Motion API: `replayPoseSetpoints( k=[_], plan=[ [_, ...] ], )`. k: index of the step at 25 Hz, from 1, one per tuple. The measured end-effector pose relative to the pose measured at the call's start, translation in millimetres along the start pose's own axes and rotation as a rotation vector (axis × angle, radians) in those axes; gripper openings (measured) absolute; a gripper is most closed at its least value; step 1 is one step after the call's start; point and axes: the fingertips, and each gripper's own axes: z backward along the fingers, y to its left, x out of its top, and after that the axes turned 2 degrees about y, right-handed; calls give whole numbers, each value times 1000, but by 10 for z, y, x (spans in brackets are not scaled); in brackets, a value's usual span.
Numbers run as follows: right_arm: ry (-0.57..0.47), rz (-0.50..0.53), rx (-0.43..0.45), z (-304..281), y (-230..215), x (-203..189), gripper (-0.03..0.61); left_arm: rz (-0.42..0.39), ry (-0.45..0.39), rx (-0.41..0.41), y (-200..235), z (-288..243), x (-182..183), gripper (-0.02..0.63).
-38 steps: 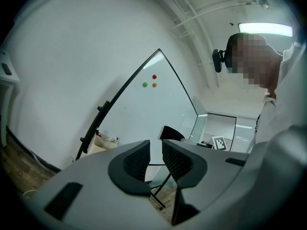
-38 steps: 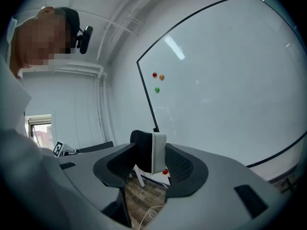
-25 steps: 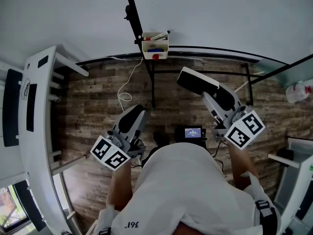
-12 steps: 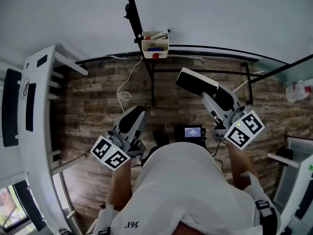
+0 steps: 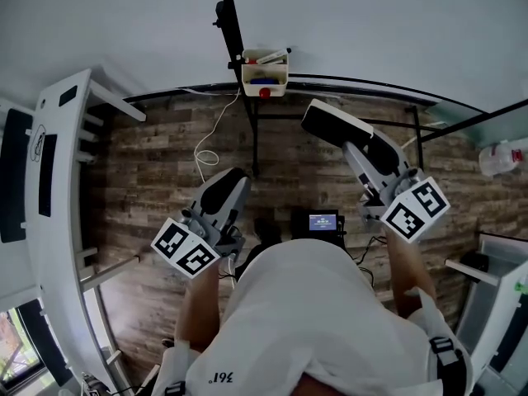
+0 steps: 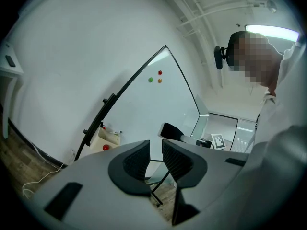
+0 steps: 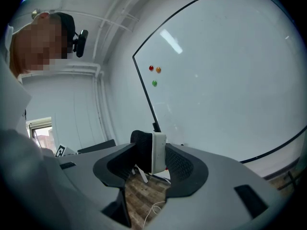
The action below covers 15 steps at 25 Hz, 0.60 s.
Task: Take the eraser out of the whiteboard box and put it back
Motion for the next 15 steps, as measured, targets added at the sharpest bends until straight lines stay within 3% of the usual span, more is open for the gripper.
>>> replayPoseSetpoints(
  k=[15],
  plan=[
    [52, 115, 1, -483, -250, 202, 207, -52, 10, -9, 314, -386, 155, 83]
  ],
)
